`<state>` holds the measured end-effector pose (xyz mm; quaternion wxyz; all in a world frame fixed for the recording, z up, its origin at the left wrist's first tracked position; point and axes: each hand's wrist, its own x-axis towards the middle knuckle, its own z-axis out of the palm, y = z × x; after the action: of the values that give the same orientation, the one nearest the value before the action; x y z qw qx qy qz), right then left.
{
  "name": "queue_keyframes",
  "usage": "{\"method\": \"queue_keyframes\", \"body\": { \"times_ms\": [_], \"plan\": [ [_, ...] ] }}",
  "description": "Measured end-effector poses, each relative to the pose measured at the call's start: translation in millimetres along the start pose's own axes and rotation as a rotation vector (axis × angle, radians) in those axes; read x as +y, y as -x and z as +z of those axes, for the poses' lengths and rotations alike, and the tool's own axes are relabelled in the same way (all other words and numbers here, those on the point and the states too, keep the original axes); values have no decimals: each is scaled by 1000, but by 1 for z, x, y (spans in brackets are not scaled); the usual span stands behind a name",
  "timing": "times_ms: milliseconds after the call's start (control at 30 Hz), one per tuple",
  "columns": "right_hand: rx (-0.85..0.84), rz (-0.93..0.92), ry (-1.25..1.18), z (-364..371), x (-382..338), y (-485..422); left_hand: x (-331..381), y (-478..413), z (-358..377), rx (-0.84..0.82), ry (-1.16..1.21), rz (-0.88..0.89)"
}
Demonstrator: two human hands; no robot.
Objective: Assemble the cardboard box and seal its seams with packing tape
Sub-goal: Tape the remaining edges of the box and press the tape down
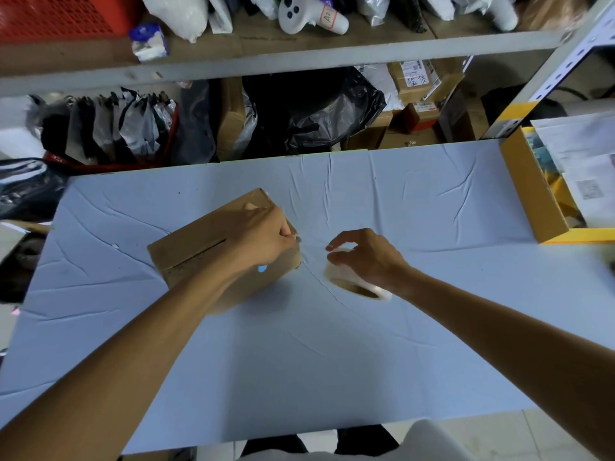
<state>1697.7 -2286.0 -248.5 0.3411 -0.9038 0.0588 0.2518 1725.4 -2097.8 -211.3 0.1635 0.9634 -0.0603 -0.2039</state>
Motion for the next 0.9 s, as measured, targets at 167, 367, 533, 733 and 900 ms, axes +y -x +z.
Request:
{"method": "queue_keyframes", "body": {
  "times_ms": [167,367,533,733,900],
  "plan": [
    [-40,-21,-23,3,5,-6,3,1,0,11,-3,-2],
    [-49,115,27,0,30,-8,-1,0,-2,19,22,-26],
    [-51,149,21,-13,67,-8,3,2,-2,-16,0,-19],
    [-6,50,-194,-13,59,-15,2,2,-11,-98,-27,-36],
    [20,43,-193,-9,51,-18,0,3,-18,-139,11,-27]
  ]
}}
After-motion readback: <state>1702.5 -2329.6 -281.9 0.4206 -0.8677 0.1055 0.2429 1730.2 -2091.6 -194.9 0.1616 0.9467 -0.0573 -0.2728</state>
